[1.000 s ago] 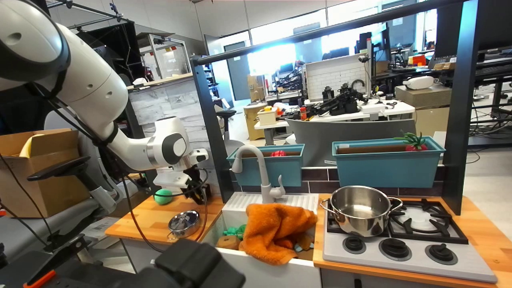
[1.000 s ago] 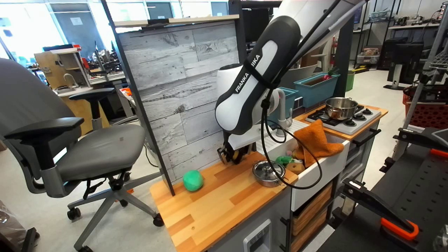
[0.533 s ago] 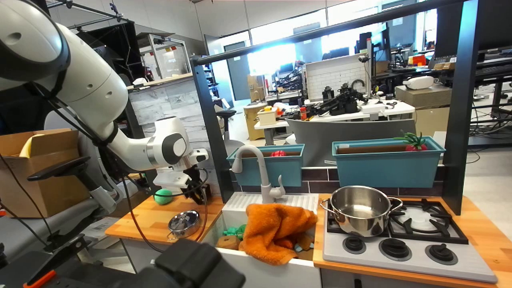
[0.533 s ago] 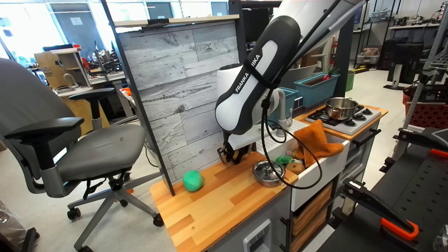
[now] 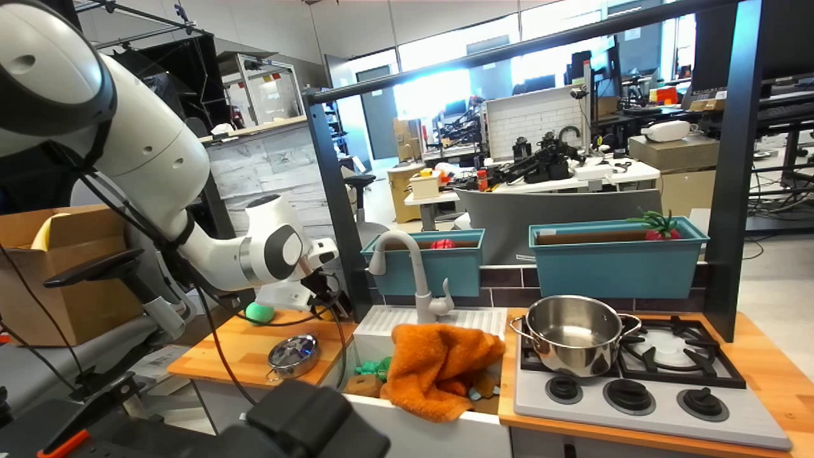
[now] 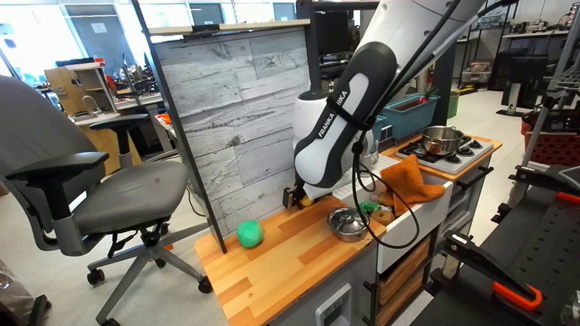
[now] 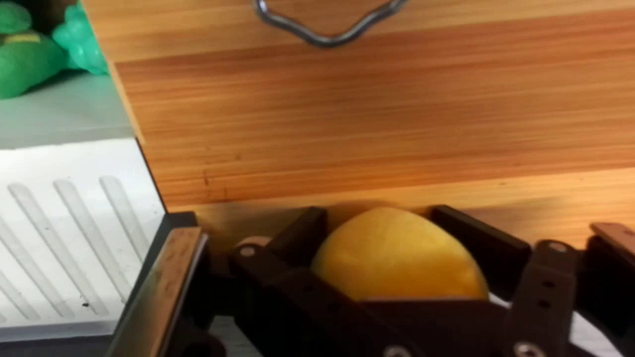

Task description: Put the orange plushy in the pot on the stove

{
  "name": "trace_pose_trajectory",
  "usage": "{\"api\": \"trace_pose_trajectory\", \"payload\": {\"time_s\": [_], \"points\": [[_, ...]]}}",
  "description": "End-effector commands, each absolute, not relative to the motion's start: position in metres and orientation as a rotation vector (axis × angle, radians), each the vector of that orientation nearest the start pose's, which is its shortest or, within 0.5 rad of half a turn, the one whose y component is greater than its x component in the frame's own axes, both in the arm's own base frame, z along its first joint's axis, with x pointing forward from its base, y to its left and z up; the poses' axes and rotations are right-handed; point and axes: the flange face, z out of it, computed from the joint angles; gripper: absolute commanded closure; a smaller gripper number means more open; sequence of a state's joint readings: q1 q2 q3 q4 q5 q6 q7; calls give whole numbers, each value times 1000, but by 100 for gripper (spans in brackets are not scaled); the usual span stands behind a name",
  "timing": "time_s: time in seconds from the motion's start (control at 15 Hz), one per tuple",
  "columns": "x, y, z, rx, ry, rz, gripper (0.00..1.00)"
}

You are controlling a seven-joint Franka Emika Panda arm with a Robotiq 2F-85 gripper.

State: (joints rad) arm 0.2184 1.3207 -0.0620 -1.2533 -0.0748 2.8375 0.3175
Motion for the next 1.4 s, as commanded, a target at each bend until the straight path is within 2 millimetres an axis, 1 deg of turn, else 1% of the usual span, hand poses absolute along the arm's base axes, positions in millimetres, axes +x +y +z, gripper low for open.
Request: {"api": "trace_pose_trajectory", "payload": {"time_s": [0.0,0.07,0.13,0.2,0.27,0.33,0.4,0.47,0.53,0.6,0.67,0.8,0.87,0.93,1.0,1.07,1.13,1.27,1.33], "points": [[713,105,-45,-3119,-20,-719,7],[713,107,-45,-3108,-56,-774,2],[713,110,-43,-3096,-85,-823,0],[713,113,-41,-3090,-110,-854,36],[713,114,-41,-3104,-122,-857,32],[691,94,-58,-3115,-117,-839,33],[688,90,-57,-3156,-103,-785,39],[684,89,-55,-3165,-97,-765,47],[682,88,-54,-3166,-97,-757,53],[682,86,-52,-3166,-96,-762,63],[682,84,-50,-3168,-94,-771,70],[682,86,-47,-3174,-119,-758,85],[683,88,-42,-3203,-125,-704,92],[685,93,-34,-3252,-136,-611,99],[687,98,-26,-3265,-140,-580,100],[689,110,-15,-3283,-143,-517,100],[684,121,-5,-3304,-142,-436,100],[672,134,14,-3352,-139,-272,100],[659,140,28,-3372,-138,-184,100]]}}
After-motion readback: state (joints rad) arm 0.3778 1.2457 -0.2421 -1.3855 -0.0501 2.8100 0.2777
